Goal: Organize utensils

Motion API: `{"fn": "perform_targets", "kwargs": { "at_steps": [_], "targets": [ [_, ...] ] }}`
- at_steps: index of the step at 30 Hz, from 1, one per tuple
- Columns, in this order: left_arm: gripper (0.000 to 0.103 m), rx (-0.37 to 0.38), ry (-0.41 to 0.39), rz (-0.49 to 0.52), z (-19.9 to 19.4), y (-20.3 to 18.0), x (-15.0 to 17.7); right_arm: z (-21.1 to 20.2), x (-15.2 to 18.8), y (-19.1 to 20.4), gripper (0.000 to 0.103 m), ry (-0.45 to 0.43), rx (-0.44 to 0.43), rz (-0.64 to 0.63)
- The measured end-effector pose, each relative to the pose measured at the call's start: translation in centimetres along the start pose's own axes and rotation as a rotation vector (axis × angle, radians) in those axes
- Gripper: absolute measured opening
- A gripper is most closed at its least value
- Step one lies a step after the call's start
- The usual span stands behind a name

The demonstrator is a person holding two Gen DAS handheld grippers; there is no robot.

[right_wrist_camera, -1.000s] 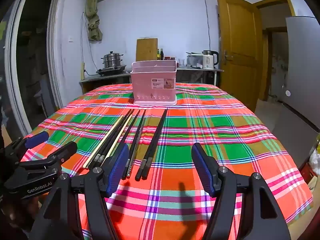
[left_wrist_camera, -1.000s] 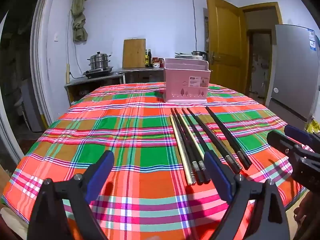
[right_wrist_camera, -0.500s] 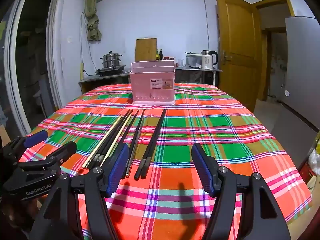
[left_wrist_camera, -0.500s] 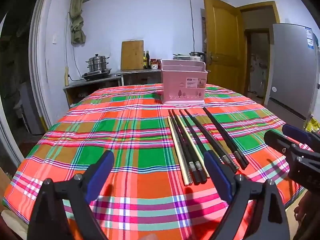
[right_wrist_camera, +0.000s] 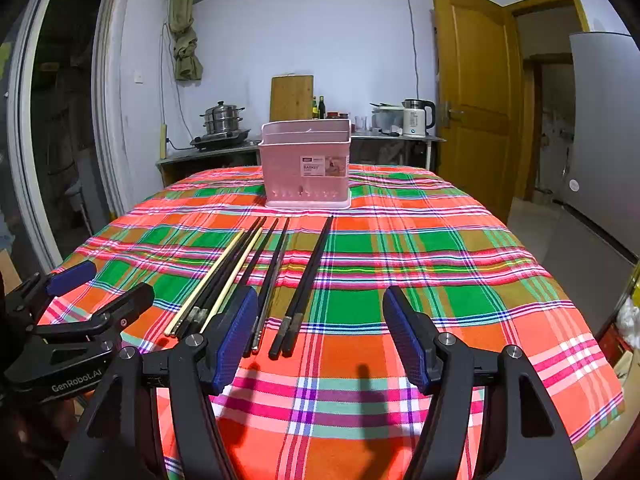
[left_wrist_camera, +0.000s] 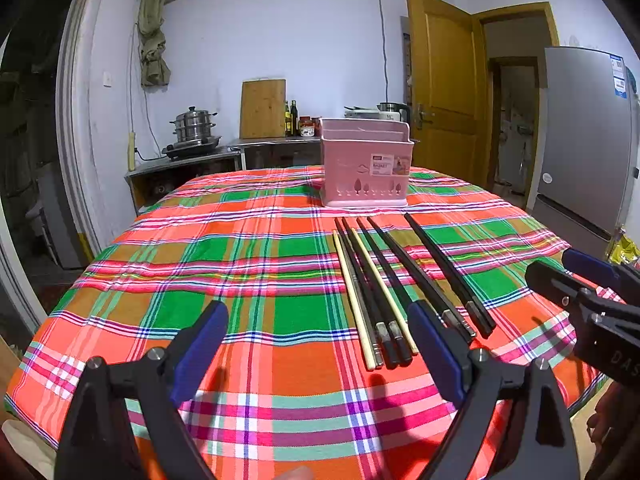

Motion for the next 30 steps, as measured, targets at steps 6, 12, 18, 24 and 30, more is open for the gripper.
{"fn": "perform_targets", "kwargs": {
  "at_steps": [6, 12, 18, 24, 30],
  "targets": [
    [0.093, 0.004, 0.002, 0.004, 0.18, -0.21, 0.04, -0.01, 0.08, -0.01, 0.065, 0.004, 0.003, 0.000],
    [0.093, 0.004, 0.000, 0.005, 0.24, -0.17, 0.05, 0.12, 0.10, -0.01, 0.066, 0.006, 0.002, 0.000],
    [0.093, 0.005, 0.001, 0.006, 0.42, -0.23, 0.00, 0.16, 0.09, -0.06, 0.065, 0.004, 0.003, 0.000],
    [0.093, 0.003, 0.001, 0.004, 0.19, -0.09, 0.06, 0.20, 0.02, -0.06, 0.065, 0.005, 0.003, -0.001],
    [0.093, 0.004, 0.000, 0.005, 0.19, -0.10, 0.04, 0.21, -0.06, -0.12, 0.065, 0.005, 0.003, -0.001]
  ]
}}
Point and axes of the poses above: each gripper's, at about its wrist camera, not at the fingertips, and z roughly the way its jaws point, y to its left, x to its underside, the point moved 9 cm from there along z, roughly the way its jaws point, and after that the axes turned 8 degrees about x, right-handed, at the moved point
